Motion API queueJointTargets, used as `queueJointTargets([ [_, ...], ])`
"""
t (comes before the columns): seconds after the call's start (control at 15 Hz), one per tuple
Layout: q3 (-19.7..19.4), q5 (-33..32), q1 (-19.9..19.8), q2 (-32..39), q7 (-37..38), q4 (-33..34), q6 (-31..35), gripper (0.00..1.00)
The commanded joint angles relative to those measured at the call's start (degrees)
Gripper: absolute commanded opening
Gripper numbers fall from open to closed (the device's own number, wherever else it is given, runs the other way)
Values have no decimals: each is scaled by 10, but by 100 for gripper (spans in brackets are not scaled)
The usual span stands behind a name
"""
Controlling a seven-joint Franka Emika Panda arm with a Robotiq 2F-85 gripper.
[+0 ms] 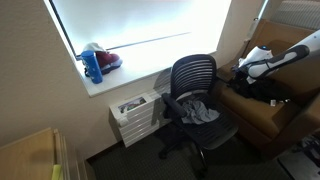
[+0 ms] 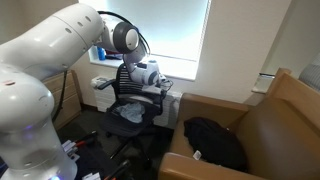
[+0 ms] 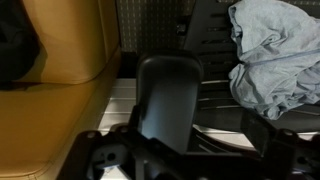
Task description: Pull the black chair
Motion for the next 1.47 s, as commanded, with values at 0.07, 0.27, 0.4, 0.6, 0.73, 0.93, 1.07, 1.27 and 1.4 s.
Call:
queueJointTargets([
  [0.07, -2, -2, 2, 0, 6, 4, -4, 100],
  [0.27, -3, -2, 0, -3, 5, 3, -7, 66],
  [0.4, -9, -4, 1, -5, 7, 2, -3, 53],
  [0.6, -18, -7, 3, -6, 9, 4, -2, 32],
  [0.73, -20, -7, 3, -6, 9, 6, -4, 16],
  [0.93, -21, -6, 4, -7, 11, 9, -5, 0],
  [1.07, -14, -4, 2, -2, 9, 19, -3, 10],
  [1.27, -18, -1, 5, 0, 22, 23, 1, 48],
  [1.4, -20, -1, 8, 1, 29, 26, 0, 62],
])
